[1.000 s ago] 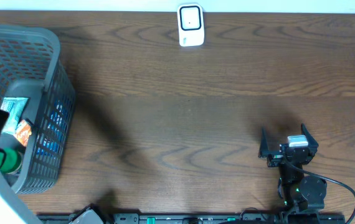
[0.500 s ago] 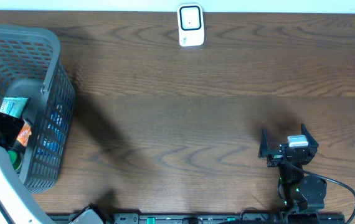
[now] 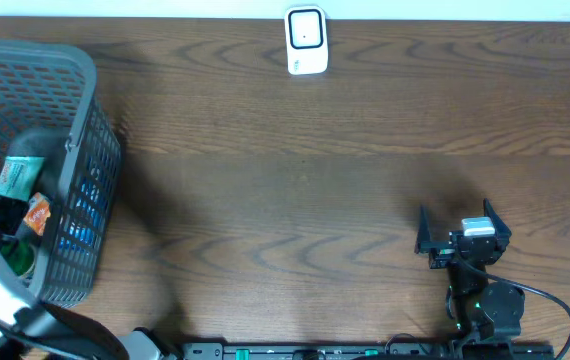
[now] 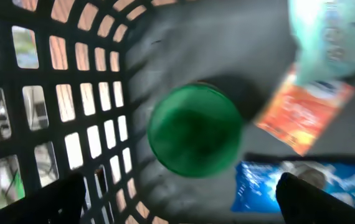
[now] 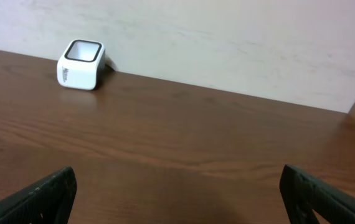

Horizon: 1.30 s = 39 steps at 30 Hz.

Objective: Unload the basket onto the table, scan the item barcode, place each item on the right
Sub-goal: 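Grasp the green-capped bottle in the basket with the left gripper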

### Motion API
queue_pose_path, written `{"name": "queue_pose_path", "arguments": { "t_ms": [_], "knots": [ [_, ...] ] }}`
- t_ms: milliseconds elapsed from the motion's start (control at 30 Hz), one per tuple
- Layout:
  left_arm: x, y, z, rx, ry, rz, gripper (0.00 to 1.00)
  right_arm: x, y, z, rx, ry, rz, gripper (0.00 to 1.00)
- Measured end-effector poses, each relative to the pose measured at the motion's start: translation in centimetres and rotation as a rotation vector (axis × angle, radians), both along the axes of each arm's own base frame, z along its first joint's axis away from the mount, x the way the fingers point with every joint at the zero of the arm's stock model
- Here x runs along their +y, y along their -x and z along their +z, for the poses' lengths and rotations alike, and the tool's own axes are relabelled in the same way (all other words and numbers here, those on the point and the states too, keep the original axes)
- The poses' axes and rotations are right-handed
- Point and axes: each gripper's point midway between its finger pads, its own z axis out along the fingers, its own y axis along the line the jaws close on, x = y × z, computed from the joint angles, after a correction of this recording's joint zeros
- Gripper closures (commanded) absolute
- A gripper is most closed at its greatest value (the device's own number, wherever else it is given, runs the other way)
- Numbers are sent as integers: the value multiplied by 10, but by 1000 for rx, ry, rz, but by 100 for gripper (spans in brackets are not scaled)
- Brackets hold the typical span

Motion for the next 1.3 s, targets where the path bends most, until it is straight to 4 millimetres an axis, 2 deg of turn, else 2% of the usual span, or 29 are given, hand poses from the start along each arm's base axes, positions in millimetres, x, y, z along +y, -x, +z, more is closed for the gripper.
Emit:
{"name": "queue_pose_path", "arguments": {
  "t_ms": [233, 667, 900, 1300],
  "knots": [
    [14, 5, -23, 30, 43, 54, 2, 0, 0, 0, 0, 0, 0, 1],
    [23, -11, -30, -36, 25, 46, 2, 0, 0, 0, 0, 0, 0, 1],
    [15, -7, -61, -30, 51, 45, 2, 0, 0, 0, 0, 0, 0, 1],
    [10, -3, -99, -21, 64, 45, 0, 0, 0, 0, 0, 0, 0, 1]
  ]
}}
